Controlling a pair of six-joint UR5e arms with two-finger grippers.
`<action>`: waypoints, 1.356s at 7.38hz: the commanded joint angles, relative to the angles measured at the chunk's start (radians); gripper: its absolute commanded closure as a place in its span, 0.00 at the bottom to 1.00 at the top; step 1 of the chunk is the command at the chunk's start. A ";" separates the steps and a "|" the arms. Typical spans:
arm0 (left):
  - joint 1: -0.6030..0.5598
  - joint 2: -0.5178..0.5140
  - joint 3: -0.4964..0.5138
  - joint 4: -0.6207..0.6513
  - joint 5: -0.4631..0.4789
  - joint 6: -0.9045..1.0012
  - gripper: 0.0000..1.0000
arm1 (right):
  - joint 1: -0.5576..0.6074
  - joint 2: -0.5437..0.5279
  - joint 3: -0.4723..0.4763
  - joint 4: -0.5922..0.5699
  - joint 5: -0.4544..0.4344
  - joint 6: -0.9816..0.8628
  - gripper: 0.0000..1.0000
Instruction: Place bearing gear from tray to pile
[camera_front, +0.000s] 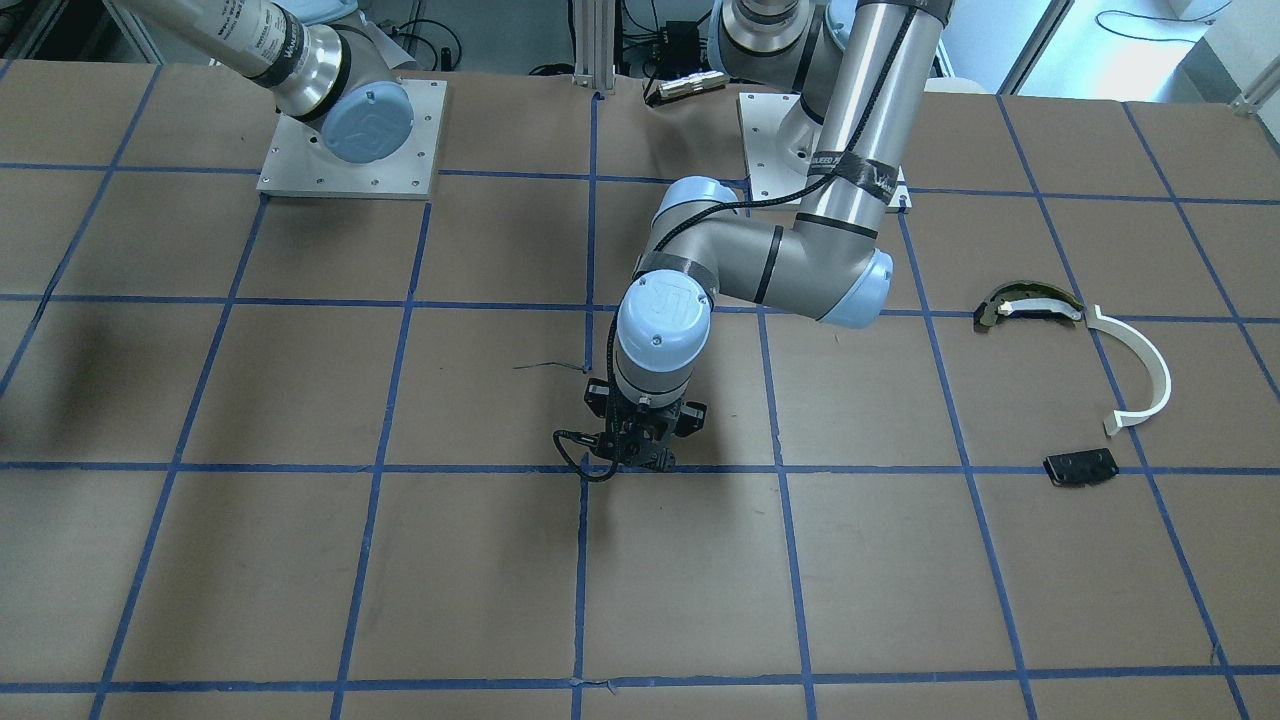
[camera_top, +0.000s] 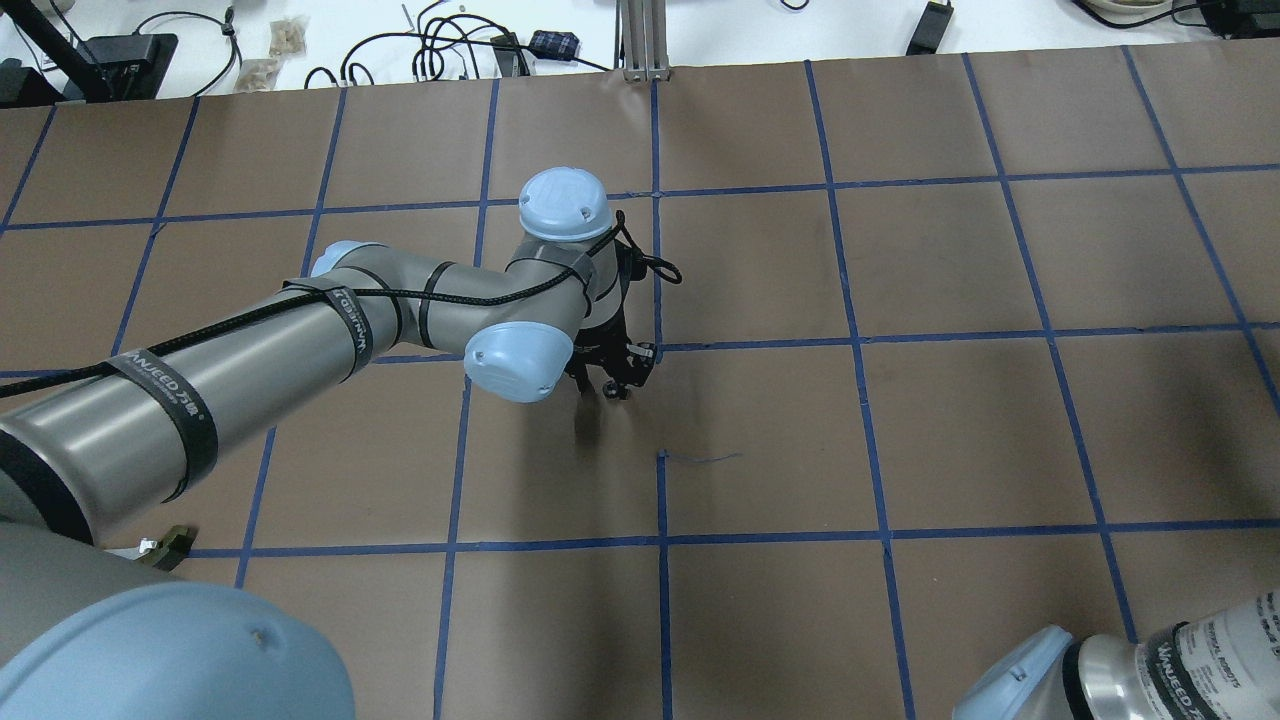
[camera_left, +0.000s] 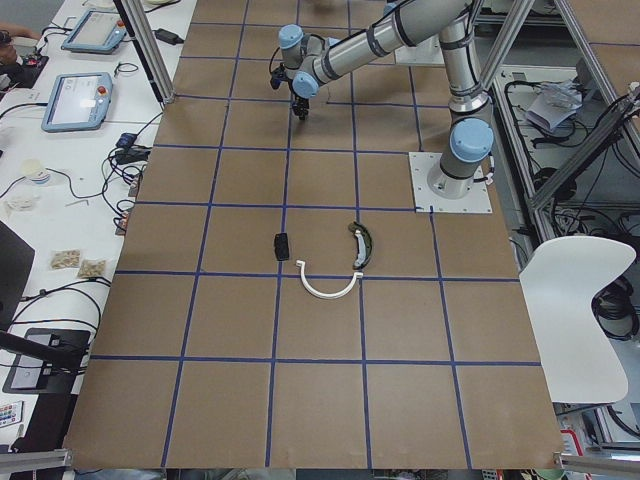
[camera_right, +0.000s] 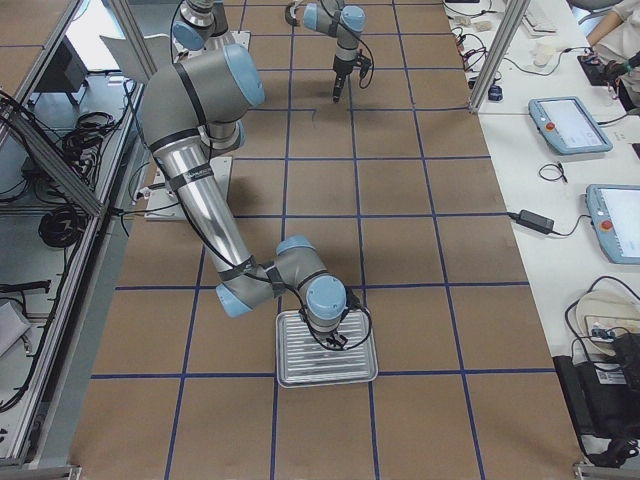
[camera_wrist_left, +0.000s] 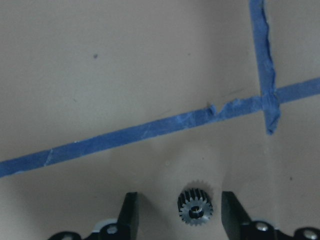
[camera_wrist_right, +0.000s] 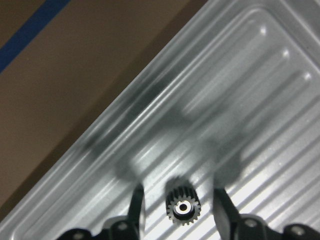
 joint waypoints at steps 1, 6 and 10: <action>0.000 0.008 0.000 0.001 -0.002 0.001 1.00 | -0.001 -0.003 0.002 -0.002 -0.007 0.001 1.00; 0.186 0.105 0.142 -0.230 0.018 0.063 1.00 | 0.055 -0.142 0.009 0.077 -0.001 0.085 1.00; 0.642 0.176 0.126 -0.312 0.097 0.529 1.00 | 0.227 -0.317 0.126 0.192 -0.007 0.297 1.00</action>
